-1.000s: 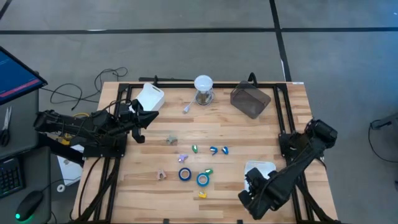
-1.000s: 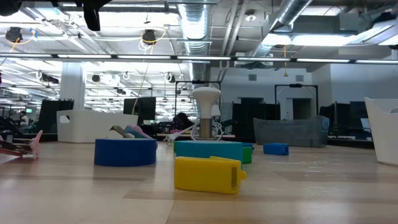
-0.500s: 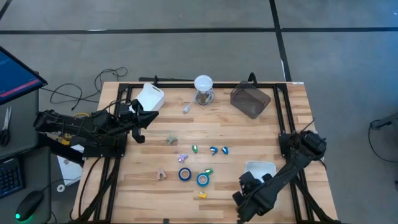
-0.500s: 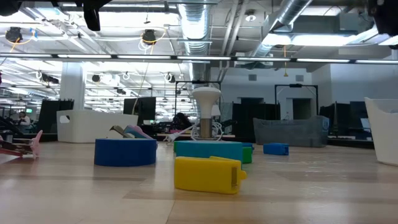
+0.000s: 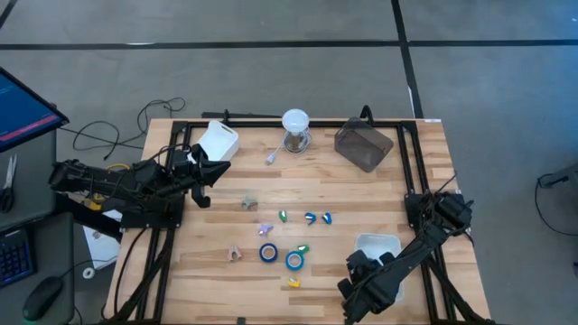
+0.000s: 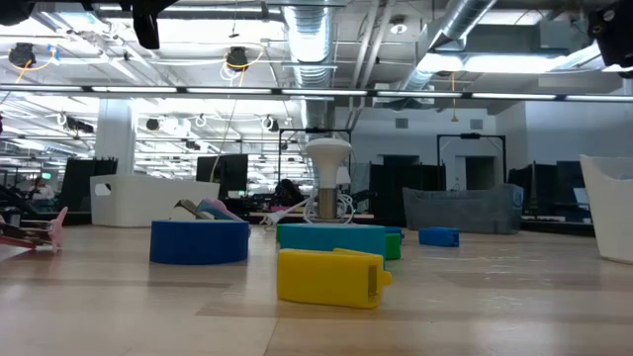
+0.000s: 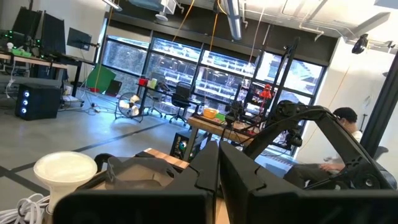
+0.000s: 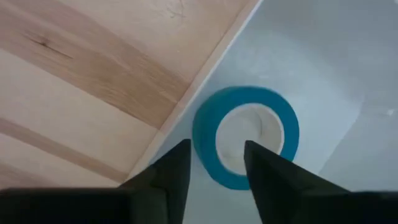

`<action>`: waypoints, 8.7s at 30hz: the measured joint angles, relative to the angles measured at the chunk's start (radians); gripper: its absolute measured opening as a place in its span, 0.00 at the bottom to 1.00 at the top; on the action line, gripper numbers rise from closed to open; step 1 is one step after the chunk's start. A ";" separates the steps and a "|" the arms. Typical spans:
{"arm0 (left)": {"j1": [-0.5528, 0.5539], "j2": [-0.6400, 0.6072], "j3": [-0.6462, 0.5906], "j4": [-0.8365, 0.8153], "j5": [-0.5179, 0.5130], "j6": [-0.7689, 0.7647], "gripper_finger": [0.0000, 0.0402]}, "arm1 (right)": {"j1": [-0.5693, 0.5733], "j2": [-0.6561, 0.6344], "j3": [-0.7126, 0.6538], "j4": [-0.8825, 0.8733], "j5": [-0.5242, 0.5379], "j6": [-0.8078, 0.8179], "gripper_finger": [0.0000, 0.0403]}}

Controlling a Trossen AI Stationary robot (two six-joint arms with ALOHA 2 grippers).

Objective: Pick and place Stapler, Stapler remover, tape
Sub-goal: Put the top light blue tape into the bottom white bin, then put the right blue stapler into the black bin

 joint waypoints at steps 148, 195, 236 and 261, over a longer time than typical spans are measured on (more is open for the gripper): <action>0.000 0.000 0.000 -0.001 0.000 -0.023 0.02 | -0.717 0.076 0.037 0.190 -0.194 -1.219 0.11; 0.000 0.000 0.000 -0.001 0.000 -0.023 0.02 | -1.067 -0.151 0.526 -0.312 0.198 -1.543 0.12; 0.000 0.000 0.000 -0.001 0.000 -0.023 0.02 | -1.568 -0.230 0.486 -0.347 0.149 -1.776 0.12; 0.000 0.000 0.000 -0.001 0.000 -0.023 0.02 | -1.601 -0.228 -0.172 0.219 0.016 -1.783 0.12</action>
